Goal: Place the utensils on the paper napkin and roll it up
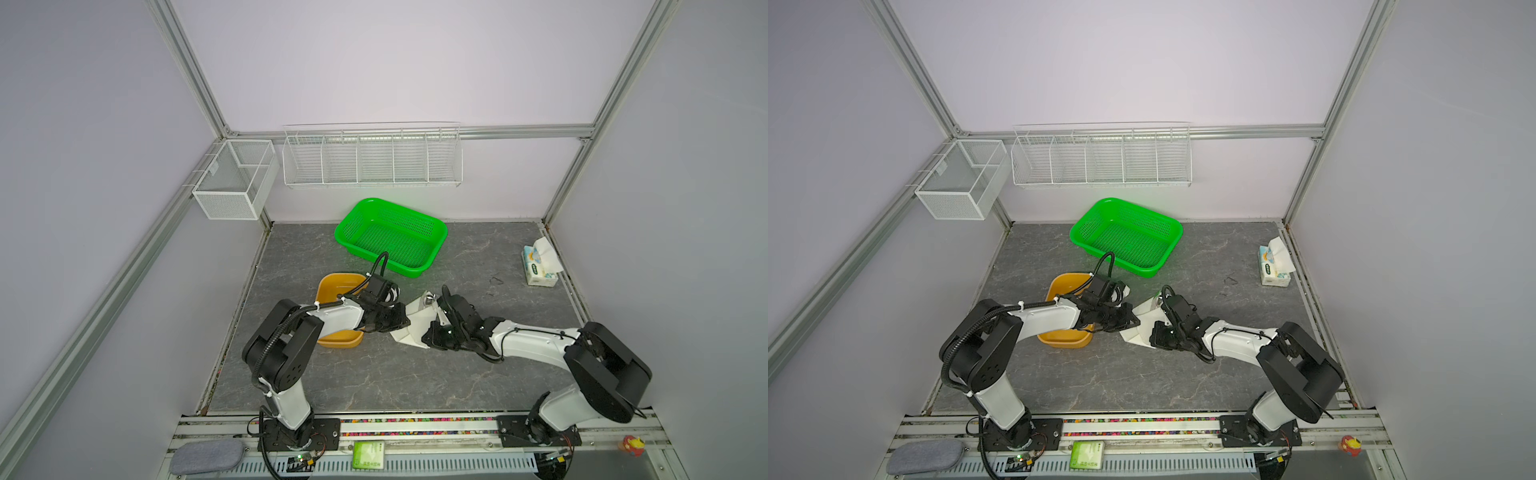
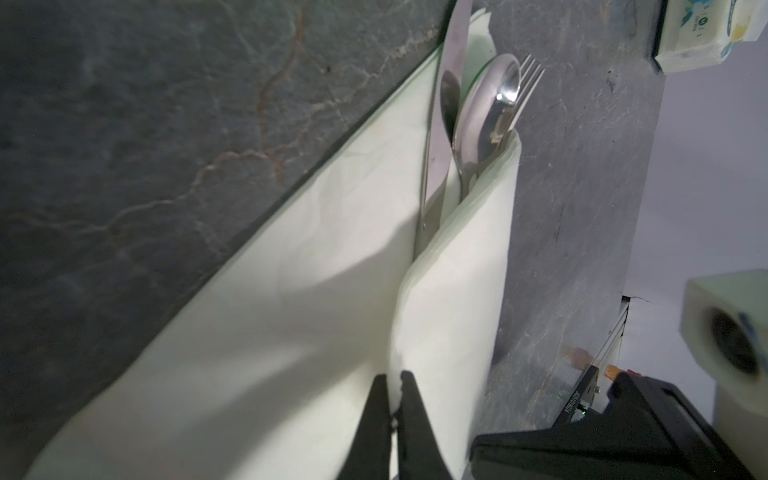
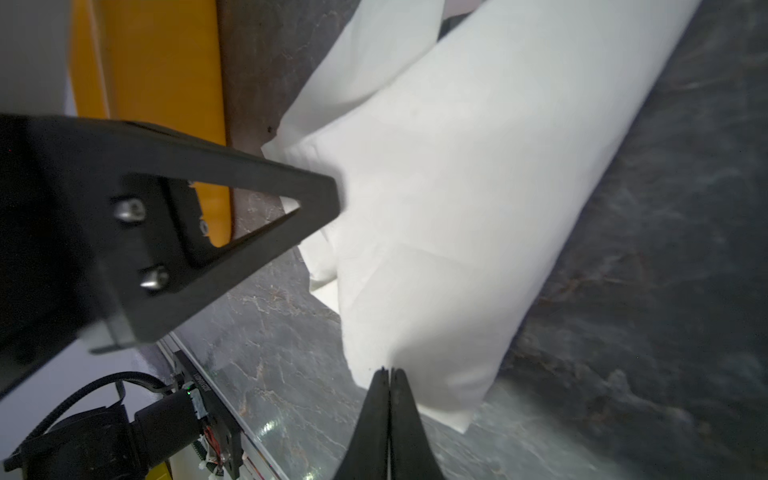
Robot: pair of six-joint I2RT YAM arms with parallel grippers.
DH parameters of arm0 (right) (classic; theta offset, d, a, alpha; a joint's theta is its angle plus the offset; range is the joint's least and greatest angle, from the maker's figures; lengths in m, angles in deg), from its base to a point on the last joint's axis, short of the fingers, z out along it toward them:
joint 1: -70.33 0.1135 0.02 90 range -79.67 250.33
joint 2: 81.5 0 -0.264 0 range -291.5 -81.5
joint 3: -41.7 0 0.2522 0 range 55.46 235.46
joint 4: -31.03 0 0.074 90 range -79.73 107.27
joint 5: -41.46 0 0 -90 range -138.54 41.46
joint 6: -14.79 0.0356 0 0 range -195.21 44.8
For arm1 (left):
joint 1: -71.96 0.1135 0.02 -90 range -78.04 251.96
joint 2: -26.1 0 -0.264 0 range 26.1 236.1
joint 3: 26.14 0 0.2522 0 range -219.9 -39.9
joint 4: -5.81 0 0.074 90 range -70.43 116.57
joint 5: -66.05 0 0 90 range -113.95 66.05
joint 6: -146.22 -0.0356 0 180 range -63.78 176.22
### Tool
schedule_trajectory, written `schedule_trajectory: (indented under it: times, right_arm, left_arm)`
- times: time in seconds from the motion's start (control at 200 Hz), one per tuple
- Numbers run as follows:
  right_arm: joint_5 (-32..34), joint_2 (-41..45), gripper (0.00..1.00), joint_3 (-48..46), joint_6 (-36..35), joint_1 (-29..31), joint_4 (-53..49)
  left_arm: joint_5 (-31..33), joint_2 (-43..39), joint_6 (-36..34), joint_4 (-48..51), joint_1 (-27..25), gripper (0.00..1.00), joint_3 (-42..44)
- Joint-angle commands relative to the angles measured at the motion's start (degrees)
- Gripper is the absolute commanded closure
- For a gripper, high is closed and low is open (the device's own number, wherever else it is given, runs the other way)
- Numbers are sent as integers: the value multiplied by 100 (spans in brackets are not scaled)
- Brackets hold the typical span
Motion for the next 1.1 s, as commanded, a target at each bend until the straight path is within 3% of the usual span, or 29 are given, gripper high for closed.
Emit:
schedule_trajectory:
  times: [0.0,0.445,0.59,0.72,0.86,0.965,1.1]
  right_arm:
    - [6,-211,94,-48,-27,51,-216]
    - [-3,79,93,-455,177,2,91]
    - [272,816,93,-552,275,-78,214]
    - [337,1623,92,-1537,901,-672,1158]
    - [463,2173,90,-1634,828,-971,575]
    - [307,2098,90,-1360,660,-958,443]
    - [67,1481,89,-1057,715,-657,1022]
  left_arm:
    - [-66,-2,-82,-19,32,92,21]
    - [-66,85,-119,16,31,95,13]
    - [-96,77,-130,35,32,95,11]
    - [-83,15,-182,123,32,95,-26]
    - [-101,15,-227,143,32,95,-29]
    - [-117,55,-221,94,32,95,19]
    - [-134,97,-209,38,31,95,46]
